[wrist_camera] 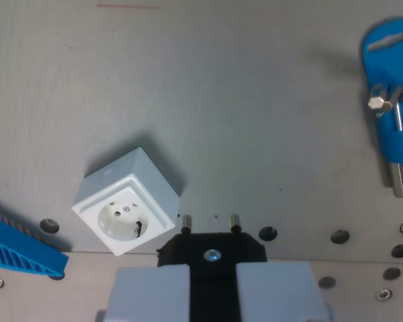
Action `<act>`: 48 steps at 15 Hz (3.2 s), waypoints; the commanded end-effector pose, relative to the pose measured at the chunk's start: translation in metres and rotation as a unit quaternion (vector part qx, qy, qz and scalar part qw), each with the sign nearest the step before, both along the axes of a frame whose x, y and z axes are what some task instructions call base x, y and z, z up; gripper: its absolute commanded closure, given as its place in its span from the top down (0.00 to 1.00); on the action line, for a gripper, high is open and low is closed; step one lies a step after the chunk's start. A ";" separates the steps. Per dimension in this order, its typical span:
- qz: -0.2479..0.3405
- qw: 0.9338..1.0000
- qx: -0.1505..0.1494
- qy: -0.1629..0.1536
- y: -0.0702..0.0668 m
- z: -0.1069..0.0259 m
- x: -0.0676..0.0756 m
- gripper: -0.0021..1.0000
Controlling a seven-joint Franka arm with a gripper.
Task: Move above the white socket
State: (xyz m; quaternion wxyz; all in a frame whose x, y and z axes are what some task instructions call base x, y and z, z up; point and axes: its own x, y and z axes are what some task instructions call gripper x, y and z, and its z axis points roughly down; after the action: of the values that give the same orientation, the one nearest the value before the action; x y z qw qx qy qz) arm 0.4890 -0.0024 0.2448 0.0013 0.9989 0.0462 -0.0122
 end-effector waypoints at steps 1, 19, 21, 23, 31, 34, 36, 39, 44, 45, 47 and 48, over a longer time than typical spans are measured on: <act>0.048 0.998 0.000 -0.031 0.002 -0.009 -0.007 0.00; 0.184 0.982 -0.009 -0.044 0.025 -0.061 -0.052 0.00; 0.197 0.979 -0.011 -0.045 0.028 -0.067 -0.058 0.00; 0.211 0.976 -0.012 -0.045 0.031 -0.074 -0.064 0.00; 0.251 0.967 -0.017 -0.038 0.043 -0.100 -0.085 0.00; 0.262 0.964 -0.017 -0.034 0.048 -0.108 -0.090 0.00; 0.267 0.963 -0.018 -0.031 0.050 -0.113 -0.092 0.00; 0.272 0.962 -0.018 -0.030 0.053 -0.120 -0.096 0.00; 0.273 0.961 -0.020 -0.035 0.057 -0.128 -0.103 0.00; 0.273 0.961 -0.020 -0.036 0.058 -0.129 -0.105 0.00; 0.271 0.961 -0.021 -0.038 0.059 -0.130 -0.107 0.00; 0.271 0.962 -0.021 -0.038 0.060 -0.131 -0.108 0.00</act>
State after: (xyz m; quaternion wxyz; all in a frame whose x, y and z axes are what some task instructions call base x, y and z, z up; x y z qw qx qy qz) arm 0.3870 0.0569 0.1182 0.0009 0.9571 0.2882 -0.0298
